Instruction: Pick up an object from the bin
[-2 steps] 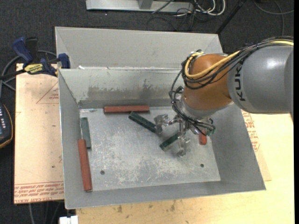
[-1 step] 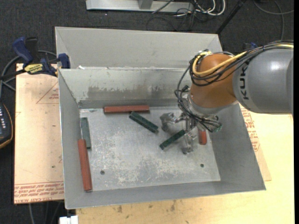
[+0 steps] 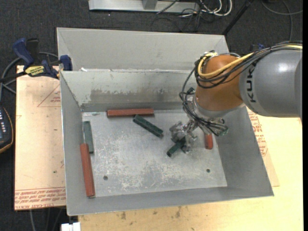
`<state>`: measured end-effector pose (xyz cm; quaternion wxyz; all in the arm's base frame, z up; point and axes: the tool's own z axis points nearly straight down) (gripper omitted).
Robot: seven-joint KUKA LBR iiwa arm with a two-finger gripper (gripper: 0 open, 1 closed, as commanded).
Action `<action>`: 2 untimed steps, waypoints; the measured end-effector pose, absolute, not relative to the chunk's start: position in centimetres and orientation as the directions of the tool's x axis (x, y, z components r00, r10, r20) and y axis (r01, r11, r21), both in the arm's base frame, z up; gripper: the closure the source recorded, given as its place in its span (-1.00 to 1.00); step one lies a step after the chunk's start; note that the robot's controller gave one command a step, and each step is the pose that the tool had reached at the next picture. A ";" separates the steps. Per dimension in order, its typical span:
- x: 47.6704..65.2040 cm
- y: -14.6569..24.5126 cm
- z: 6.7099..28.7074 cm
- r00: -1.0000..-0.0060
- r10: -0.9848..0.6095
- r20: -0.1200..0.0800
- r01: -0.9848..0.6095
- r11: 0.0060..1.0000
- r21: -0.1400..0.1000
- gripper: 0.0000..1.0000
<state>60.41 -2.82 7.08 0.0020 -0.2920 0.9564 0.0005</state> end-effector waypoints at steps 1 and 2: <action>63.1 1.8 19.1 -0.836 -0.549 -0.013 -0.549 0.836 -0.005 1.00; 62.6 1.8 29.9 -0.832 -0.554 -0.012 -0.554 0.832 -0.006 1.00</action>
Offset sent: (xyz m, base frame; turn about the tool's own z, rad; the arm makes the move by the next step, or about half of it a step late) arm 0.0236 0.0436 0.1147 0.0139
